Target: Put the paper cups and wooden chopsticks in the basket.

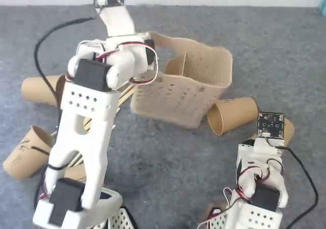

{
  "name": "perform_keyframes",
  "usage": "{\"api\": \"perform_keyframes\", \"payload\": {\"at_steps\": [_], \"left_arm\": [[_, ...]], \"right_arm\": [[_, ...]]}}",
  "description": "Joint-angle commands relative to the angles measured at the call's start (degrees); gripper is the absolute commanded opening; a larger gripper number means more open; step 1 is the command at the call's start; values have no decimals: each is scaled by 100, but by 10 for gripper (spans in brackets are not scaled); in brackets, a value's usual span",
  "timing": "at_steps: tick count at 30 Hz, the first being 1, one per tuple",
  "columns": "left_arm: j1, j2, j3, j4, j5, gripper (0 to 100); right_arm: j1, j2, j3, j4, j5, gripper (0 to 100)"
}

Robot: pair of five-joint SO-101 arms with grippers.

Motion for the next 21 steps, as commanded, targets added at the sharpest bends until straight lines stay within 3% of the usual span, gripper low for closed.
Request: {"api": "perform_keyframes", "payload": {"at_steps": [1,8,14,18,21], "left_arm": [[176,-404,-541,202,105,11],[211,-413,-532,457,475,11],[-97,-404,-497,422,1407,11],[-360,-448,-163,264,1310,12],[-536,-466,-154,308,765,13]], "right_arm": [[57,-75,-35,-101,88,6],[57,-75,-35,-110,88,6],[57,-75,-35,-110,88,6],[57,-75,-35,-119,88,6],[57,-75,-35,-119,88,6]]}}
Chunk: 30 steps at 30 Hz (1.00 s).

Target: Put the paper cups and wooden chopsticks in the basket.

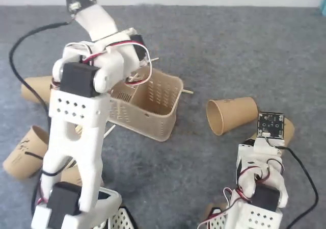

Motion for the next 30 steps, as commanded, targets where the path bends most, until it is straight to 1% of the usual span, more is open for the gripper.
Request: {"api": "perform_keyframes", "payload": {"at_steps": [1,2,4,8,10,13,16,20,25,30], "left_arm": [[-211,-281,-57,-79,-721,16],[-273,-299,-57,0,-1029,28],[-466,-360,-57,193,-1512,85],[-1152,-571,-57,624,-1697,238],[-1389,-633,-57,765,-2145,274],[-1538,-633,-22,1011,-3086,274],[-1530,-510,215,1169,-3613,265],[-1538,44,462,1152,-3833,233],[-1538,835,462,967,-3859,196],[-1459,1222,479,905,-3859,93]], "right_arm": [[57,-75,-35,-119,88,6],[57,-75,-35,-119,88,6],[57,-75,-35,-119,88,6],[57,-75,-35,-119,88,6],[57,-75,-35,-119,88,6],[57,-75,-35,-119,88,6],[57,-75,-35,-119,88,6],[57,-75,-35,-119,88,6],[57,-75,-35,-110,88,6],[57,-75,-35,-110,88,6]]}}
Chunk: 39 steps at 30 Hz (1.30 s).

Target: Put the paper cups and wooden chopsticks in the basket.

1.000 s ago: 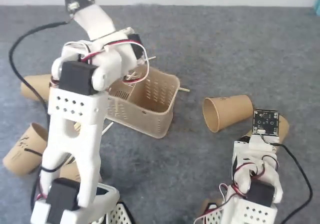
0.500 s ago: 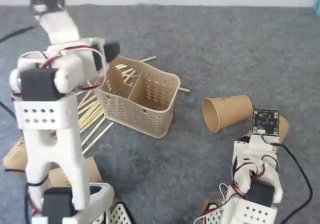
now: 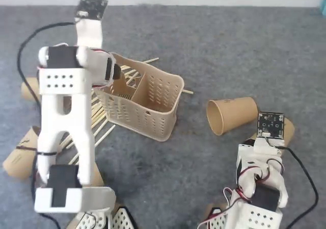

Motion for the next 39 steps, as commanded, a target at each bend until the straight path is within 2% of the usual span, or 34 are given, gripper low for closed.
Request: {"api": "perform_keyframes", "payload": {"at_steps": [1,4,9,14,20,29,33,39], "left_arm": [[114,88,-13,-149,-53,70],[167,158,-13,-114,-44,9],[360,26,-40,53,105,10],[897,-466,-48,141,1380,10],[1451,-668,-453,0,2198,10],[1503,-668,-514,-993,3455,9],[1512,-677,-514,-1398,3789,9],[1635,-659,-514,-2488,4255,9]], "right_arm": [[57,-75,-35,-110,88,6],[57,-75,-35,-119,88,6],[57,-75,-35,-119,88,6],[57,-75,-26,-127,88,6],[57,-75,35,-154,88,6],[57,-75,35,-154,88,6],[57,-75,35,-154,88,6],[57,-75,35,-154,88,6]]}}
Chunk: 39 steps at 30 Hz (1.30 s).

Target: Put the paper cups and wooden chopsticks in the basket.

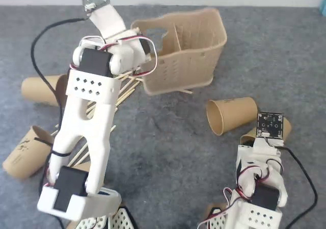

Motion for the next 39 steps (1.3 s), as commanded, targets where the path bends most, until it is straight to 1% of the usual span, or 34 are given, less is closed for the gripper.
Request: {"api": "perform_keyframes", "payload": {"at_steps": [1,3,6,9,13,21,25,28,30,39], "left_arm": [[193,-334,-338,-791,149,9],[299,-255,-295,-1169,44,9],[457,62,-251,-1635,-519,9],[484,598,-242,-1969,-1204,9],[440,1371,-277,-2286,-1662,9],[105,2145,-796,-2303,-1705,9],[105,2409,-813,-2259,-1855,9],[229,2470,-831,-1829,-2435,9],[281,2435,-945,-1371,-2699,9],[132,2409,-1798,554,-2690,9]], "right_arm": [[48,-92,-70,-154,88,6],[48,-92,-62,-154,88,6],[48,-92,-62,-154,88,6],[48,-92,-62,-154,88,6],[48,-92,-62,-154,88,6],[48,-92,-70,-154,88,6],[48,-92,-70,-154,88,6],[48,-92,-70,-154,88,6],[57,-92,-70,-154,88,6],[57,-92,-70,-154,88,6]]}}
